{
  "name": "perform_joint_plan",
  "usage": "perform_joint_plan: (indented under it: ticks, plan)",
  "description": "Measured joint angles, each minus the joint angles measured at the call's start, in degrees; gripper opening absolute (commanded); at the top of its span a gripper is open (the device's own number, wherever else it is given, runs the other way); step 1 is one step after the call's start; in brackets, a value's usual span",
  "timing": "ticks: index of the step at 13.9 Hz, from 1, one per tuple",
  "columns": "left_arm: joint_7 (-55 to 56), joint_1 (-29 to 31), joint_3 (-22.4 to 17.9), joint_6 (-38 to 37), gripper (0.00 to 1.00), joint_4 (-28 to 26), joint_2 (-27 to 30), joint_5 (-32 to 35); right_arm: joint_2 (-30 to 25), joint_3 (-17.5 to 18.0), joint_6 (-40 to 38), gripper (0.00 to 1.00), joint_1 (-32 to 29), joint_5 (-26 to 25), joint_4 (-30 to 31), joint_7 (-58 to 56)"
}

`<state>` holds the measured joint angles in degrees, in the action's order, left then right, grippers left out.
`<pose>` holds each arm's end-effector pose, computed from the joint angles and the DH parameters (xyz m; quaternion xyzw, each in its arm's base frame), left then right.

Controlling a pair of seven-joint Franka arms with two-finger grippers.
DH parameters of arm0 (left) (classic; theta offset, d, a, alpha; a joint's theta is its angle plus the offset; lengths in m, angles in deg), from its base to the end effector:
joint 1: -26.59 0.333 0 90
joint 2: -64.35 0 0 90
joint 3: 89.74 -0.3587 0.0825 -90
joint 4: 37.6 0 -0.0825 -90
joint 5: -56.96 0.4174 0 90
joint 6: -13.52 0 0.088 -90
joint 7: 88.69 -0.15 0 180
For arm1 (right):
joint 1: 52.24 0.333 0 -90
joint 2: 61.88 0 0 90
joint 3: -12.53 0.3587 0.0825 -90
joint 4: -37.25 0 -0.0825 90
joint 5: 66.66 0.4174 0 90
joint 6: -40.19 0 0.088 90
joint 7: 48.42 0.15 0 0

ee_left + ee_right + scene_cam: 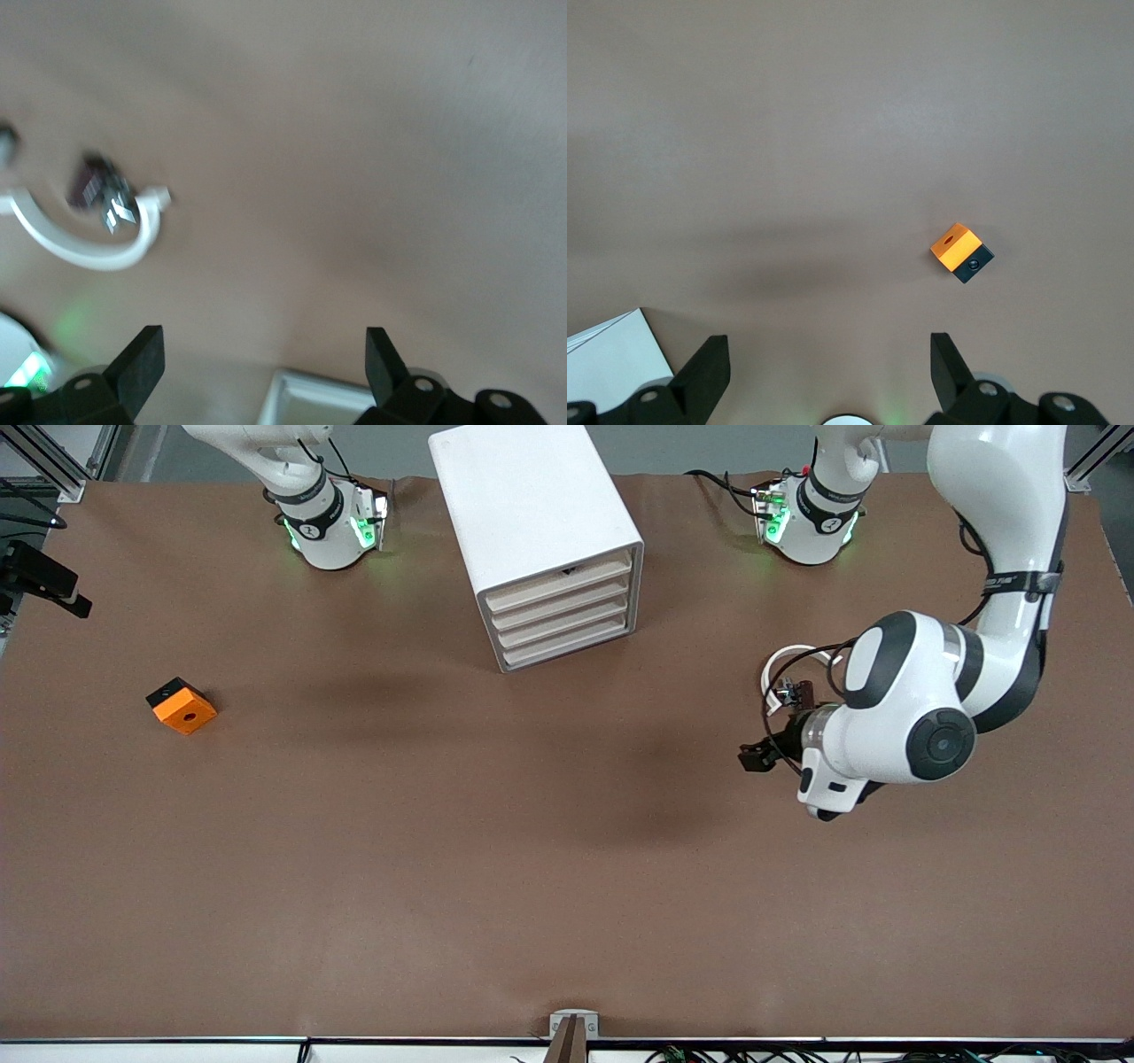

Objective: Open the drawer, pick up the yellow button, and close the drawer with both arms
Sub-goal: 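Grasp the handle of the lowest drawer with the left gripper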

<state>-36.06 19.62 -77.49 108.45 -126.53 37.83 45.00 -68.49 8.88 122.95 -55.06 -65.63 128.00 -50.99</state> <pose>0.6358 -0.2352 0.3526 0.9238 0.3078 -0.2267 0.0196 0.5286 -0.0593 0.6713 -0.9993 0.0327 0.0111 0.0135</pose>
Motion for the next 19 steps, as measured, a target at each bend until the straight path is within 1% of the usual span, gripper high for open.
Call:
perform_joint_plan:
  ticks: [2, 5, 8, 13, 15, 16, 17, 18, 19]
  plan:
    - [9.43, -1.08, 0.95, -3.46, 1.0, 2.46, -2.18, -2.97, 0.0, 0.01, 0.0, 1.0, 0.0, 0.0, 0.0, 0.0]
    - [29.23, -3.64, 1.26, -8.32, 1.0, 5.97, -5.85, -7.3, 0.0, 0.01, 0.0, 1.0, 0.0, 0.0, 0.0, 0.0]
    - [47.68, -4.18, 2.49, -12.25, 1.0, 7.34, -9.49, -12.76, -0.01, 0.02, 0.0, 1.0, 0.0, 0.0, 0.0, 0.0]
    - [65.46, -4.51, 3.06, -21.27, 1.0, 7.97, -13.29, -25.76, -0.03, 0.03, 0.04, 1.0, 0.0, 0.0, 0.0, 0.0]
    - [72.05, -5.11, 3.14, -24.7, 1.0, 8.0, -15.02, -29.0, -0.04, 0.03, 0.04, 1.0, 0.0, 0.0, 0.0, 0.0]
    - [73.86, -5.77, 3.24, -25.62, 0.97, 8.0, -16.0, -29.66, -0.04, 0.04, 0.04, 1.0, 0.0, 0.0, 0.0, 0.0]
    - [74.73, -6.61, 3.4, -26.01, 0.86, 8.0, -16.78, -29.93, -0.04, 0.07, 0.04, 1.0, 0.01, 0.0, 0.0, 0.0]
    - [75.26, -7.59, 3.59, -26.32, 0.78, 8.01, -17.28, -30.03, -0.04, 0.09, 0.04, 1.0, 0.01, 0.0, 0.0, 0.0]
    - [75.63, -8.59, 3.71, -26.87, 0.76, 8.02, -17.59, -30.2, -0.05, 0.11, 0.04, 1.0, 0.01, 0.0, 0.0, 0.0]
